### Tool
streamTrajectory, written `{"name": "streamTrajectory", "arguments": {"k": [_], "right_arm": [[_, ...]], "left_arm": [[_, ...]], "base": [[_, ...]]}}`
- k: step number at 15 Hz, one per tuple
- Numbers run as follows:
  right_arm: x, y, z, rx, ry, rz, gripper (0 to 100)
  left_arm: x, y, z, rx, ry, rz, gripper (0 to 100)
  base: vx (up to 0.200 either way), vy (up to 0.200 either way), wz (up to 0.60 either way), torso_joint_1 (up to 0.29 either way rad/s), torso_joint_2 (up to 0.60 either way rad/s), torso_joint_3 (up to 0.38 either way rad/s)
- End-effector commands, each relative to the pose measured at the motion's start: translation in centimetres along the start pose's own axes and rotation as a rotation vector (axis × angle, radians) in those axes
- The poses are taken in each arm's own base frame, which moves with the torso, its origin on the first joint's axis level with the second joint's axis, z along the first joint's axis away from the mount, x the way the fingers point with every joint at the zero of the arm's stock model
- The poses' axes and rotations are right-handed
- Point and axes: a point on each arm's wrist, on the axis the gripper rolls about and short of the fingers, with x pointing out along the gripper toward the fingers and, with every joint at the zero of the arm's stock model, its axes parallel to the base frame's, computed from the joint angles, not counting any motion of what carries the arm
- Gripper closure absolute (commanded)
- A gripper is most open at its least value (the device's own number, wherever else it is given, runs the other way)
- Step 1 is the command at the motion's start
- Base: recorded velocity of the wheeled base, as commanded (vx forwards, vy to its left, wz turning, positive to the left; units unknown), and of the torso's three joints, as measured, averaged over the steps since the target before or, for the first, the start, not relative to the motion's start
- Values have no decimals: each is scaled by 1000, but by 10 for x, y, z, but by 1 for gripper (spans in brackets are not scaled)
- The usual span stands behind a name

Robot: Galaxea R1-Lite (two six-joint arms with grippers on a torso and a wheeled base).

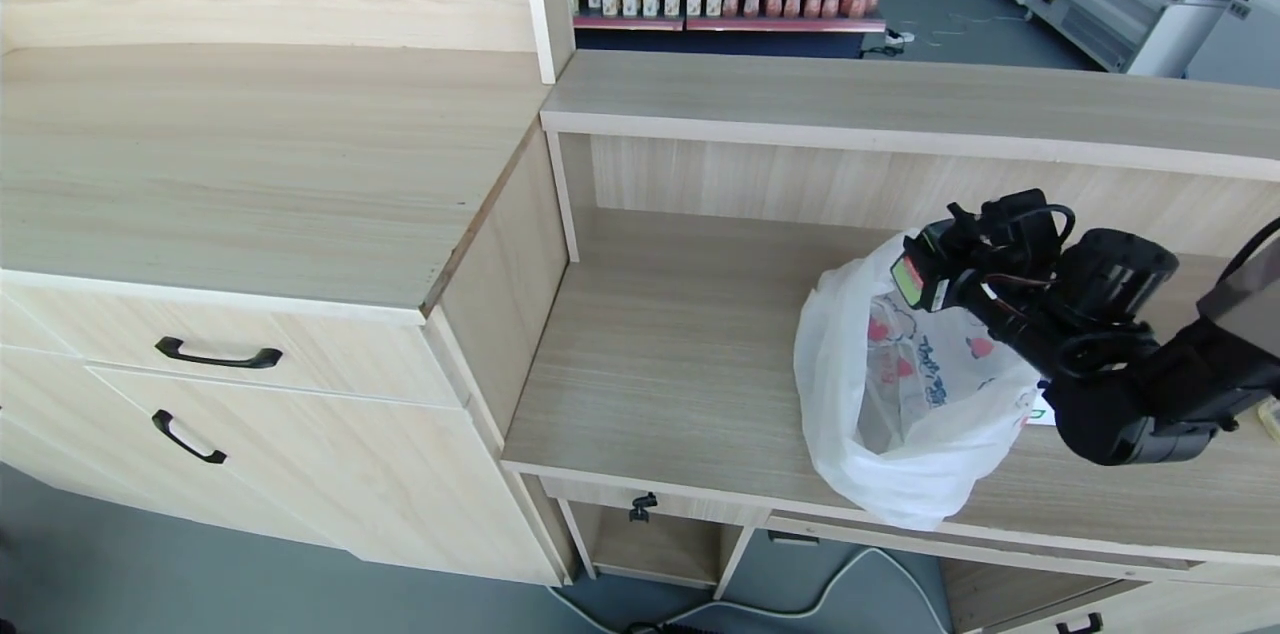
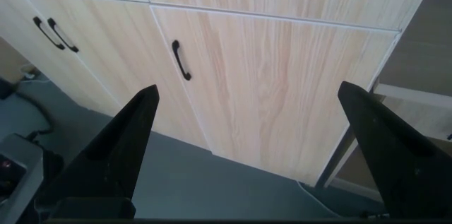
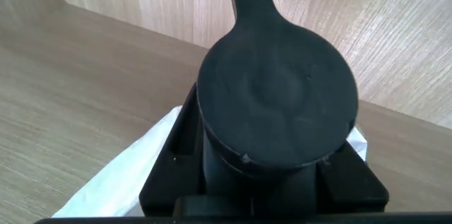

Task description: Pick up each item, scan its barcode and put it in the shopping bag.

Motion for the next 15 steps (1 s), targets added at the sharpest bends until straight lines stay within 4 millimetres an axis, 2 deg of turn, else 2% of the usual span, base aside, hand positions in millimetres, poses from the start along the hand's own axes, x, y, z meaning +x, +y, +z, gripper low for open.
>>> {"name": "streamTrajectory", "arguments": {"k": [1, 3, 8, 15], "right_arm": [[9, 12, -31, 11, 74, 31, 100], [11, 19, -37, 25, 126, 56, 100], [24, 22, -58, 29, 172, 40, 100], [27, 28, -77, 31, 209, 42, 100]], "left_arm": [[0, 0, 0, 0, -1, 0, 0], [0, 0, 0, 0, -1, -1, 0], [0, 0, 0, 0, -1, 0, 0], [0, 0, 0, 0, -1, -1, 0]], "base": [[0, 0, 0, 0, 0, 0], [0, 0, 0, 0, 0, 0], [0, 0, 0, 0, 0, 0], [0, 0, 0, 0, 0, 0]]}}
